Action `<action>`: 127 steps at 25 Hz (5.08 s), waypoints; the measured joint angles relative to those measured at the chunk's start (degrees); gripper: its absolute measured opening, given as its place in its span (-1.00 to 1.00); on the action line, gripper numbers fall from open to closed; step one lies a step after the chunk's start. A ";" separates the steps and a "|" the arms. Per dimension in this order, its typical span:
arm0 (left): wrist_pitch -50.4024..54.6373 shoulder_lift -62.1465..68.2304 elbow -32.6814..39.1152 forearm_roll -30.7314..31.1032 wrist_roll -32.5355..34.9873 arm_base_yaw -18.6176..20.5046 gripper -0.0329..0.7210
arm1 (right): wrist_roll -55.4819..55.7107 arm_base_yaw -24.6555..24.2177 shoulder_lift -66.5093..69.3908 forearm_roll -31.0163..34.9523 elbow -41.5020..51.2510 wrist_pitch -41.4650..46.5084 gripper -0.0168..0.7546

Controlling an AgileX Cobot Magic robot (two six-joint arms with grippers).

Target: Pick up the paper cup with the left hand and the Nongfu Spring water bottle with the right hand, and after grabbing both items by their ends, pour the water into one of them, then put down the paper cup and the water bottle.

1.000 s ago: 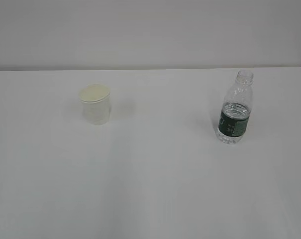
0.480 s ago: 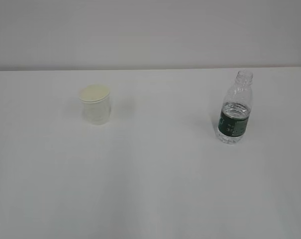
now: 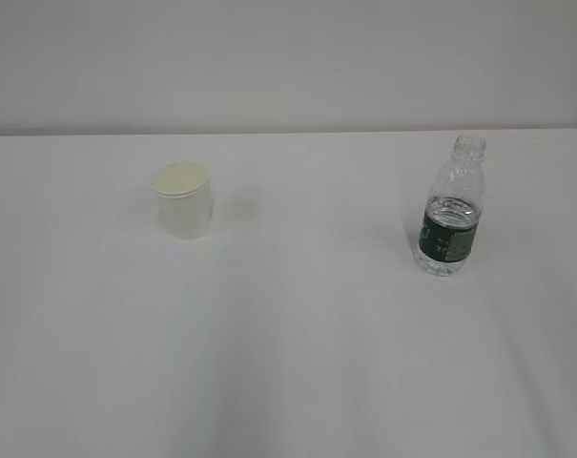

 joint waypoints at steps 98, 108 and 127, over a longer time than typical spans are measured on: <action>-102.58 86.37 12.60 6.87 -0.10 -11.37 0.65 | -2.24 0.00 101.82 -2.15 8.56 -99.42 0.76; -102.62 93.41 8.36 6.55 -0.10 -11.37 0.65 | -2.32 0.00 107.11 -2.15 3.27 -99.42 0.76; -102.62 97.00 5.31 6.34 -0.10 -11.37 0.65 | -2.32 0.00 111.26 -2.15 -3.19 -99.42 0.76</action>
